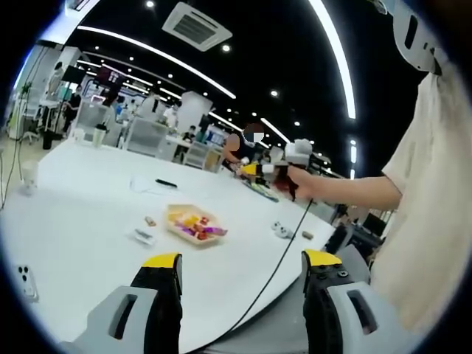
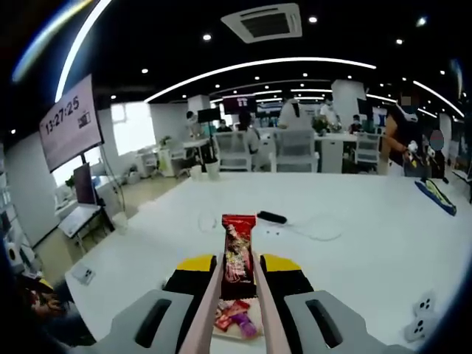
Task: Place the target food into the container with the food tongs after gripping and lifting it, then release it inside without dropping or visibly crushing the food.
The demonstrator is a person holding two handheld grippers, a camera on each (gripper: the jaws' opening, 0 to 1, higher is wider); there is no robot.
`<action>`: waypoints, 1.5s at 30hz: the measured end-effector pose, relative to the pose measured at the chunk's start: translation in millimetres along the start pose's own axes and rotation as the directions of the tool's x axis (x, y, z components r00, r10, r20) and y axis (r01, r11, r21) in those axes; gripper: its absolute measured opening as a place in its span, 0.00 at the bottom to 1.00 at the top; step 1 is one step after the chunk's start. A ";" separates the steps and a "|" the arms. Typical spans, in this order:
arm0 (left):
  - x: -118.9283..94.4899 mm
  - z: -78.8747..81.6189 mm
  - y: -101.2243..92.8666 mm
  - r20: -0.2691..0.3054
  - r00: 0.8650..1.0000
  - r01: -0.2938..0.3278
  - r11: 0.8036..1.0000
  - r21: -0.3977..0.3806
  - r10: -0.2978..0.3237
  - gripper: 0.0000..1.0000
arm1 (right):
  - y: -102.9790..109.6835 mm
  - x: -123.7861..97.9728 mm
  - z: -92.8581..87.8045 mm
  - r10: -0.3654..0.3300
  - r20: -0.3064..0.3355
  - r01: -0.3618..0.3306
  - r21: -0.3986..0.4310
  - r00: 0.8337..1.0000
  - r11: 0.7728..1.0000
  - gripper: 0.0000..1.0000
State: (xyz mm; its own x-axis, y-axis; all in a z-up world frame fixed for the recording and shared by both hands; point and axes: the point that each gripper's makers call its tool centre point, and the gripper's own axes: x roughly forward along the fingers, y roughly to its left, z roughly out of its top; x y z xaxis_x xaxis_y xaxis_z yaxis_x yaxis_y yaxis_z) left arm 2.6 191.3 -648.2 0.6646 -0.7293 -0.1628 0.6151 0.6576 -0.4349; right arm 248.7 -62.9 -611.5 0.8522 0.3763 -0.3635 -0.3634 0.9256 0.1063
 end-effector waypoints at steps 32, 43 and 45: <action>0.0 -5.1 7.5 -0.011 1.000 -0.012 1.000 -0.021 0.012 0.65 | 3.1 12.1 -2.2 0.009 -0.016 -0.009 -0.009 1.000 1.000 0.23; 1.2 -5.3 5.8 -0.009 1.000 -0.005 1.000 -0.019 0.005 0.65 | 1.9 7.1 -5.0 0.007 -0.015 -0.007 0.002 1.000 1.000 0.26; 1.3 -5.3 5.4 -0.008 1.000 -0.004 1.000 -0.019 0.004 0.65 | 3.5 6.4 -5.5 0.015 -0.012 -0.015 0.015 1.000 1.000 0.27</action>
State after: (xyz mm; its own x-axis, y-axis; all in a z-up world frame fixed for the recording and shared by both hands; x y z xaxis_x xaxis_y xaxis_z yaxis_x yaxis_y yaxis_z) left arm 4.5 192.9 -655.4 0.6634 -0.7282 -0.1721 0.6043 0.6571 -0.4506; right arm 250.8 -57.5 -618.6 0.8418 0.3898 -0.3733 -0.3704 0.9203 0.1257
